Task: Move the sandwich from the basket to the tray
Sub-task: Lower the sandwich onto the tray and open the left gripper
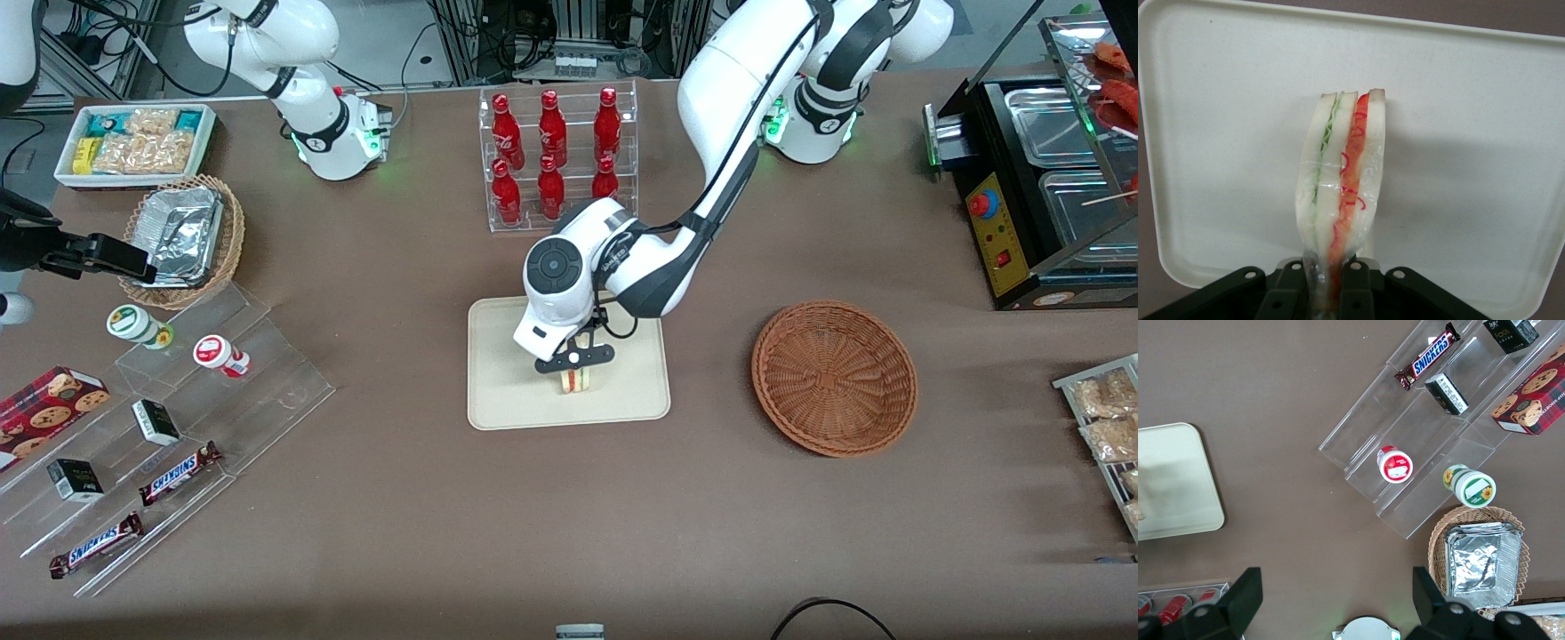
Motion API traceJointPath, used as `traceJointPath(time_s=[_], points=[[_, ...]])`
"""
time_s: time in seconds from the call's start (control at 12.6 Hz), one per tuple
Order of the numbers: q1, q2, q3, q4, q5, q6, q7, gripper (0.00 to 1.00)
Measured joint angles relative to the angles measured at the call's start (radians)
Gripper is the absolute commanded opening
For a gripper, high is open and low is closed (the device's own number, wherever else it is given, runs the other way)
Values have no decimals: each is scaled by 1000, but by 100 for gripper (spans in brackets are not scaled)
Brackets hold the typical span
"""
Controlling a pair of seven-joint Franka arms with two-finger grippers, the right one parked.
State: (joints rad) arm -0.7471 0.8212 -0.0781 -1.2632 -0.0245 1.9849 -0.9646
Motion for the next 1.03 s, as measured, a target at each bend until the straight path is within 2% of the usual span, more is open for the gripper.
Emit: traceJointPath(time_s=[0.32,0.4,0.47,0.55,1.03], points=[[-2,50,0,48,28,0,-49,0],[-2,55,0,53,30,0,-56,36],[-3,56,0,54,31,0,-59,97],[-3,56,0,55,32,0,-63,100],[-4,53,1,84,32,0,-74,100]])
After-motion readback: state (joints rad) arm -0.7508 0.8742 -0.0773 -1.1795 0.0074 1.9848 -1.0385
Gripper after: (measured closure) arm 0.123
